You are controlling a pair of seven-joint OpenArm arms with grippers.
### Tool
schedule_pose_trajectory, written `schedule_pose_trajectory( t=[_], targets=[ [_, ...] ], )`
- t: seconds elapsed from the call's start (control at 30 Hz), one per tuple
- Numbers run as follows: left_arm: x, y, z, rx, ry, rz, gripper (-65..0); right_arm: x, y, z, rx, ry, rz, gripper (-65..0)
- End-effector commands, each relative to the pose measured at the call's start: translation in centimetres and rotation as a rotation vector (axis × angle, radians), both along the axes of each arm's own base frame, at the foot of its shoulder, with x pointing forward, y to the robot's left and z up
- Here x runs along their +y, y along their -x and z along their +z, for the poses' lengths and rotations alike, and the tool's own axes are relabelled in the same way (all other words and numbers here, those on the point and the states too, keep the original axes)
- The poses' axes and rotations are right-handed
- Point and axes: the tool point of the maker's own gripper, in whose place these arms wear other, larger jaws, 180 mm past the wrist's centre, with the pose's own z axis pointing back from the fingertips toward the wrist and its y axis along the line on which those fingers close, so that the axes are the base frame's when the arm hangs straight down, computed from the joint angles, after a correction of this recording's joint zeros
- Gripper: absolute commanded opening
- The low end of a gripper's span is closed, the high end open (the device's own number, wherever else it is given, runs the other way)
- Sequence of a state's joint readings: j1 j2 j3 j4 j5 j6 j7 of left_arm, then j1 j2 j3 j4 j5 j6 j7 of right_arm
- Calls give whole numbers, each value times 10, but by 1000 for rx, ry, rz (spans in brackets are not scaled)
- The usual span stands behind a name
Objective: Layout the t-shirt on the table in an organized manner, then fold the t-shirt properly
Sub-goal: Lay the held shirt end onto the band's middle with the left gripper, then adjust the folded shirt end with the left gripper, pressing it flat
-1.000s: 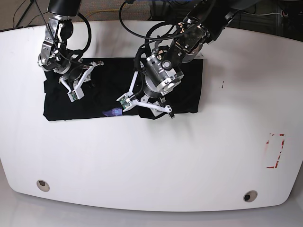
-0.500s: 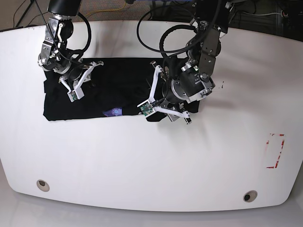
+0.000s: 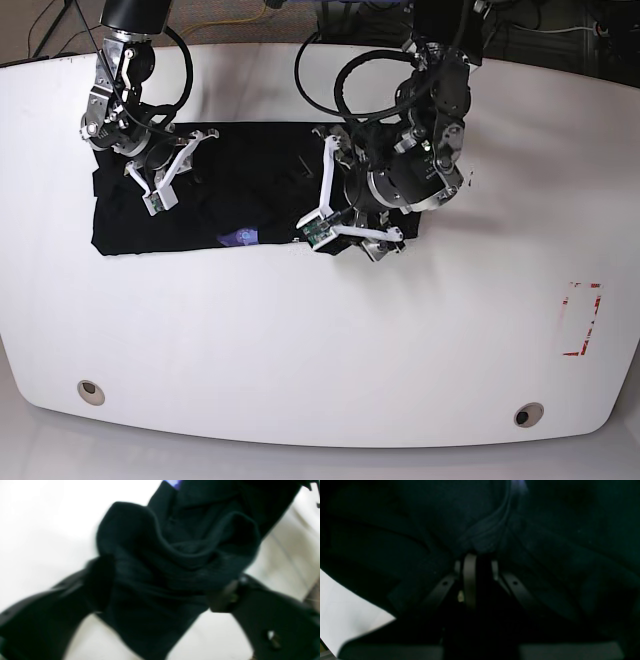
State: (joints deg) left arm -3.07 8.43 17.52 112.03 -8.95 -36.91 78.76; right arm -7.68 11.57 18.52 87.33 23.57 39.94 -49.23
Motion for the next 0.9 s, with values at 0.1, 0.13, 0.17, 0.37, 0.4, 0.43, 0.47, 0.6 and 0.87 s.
schedule_pose_trajectory(
  t=[0.1,0.13,0.17,0.37,0.4,0.43,0.47,0.6,0.87],
  targets=[
    [-21,7,15,-11,101,-73,-46,4,11,-11,61,29,26,-596],
    [-27,10,19,-8,133,-100,-54,4,11,-11,61,29,26,-596],
    [-30,12,20,-6,150,-115,-60,4,11,-11,61,29,26,-596],
    [-19,-1,41,-5,308,-93,-115,4,11,-11,61,29,26,-596],
    [-15,-6,45,-11,326,-75,-115,4,11,-11,61,29,26,-596],
    [-6,-13,46,-8,350,-41,-115,4,11,-11,61,29,26,-596],
    [1,-17,47,-6,367,-17,-115,4,11,-11,61,29,26,-596],
    [22,-29,33,64,411,73,-115,3,11,-11,61,29,25,-596],
    [9,-20,30,138,410,64,-118,1,12,-11,63,34,26,-596]
  ],
)
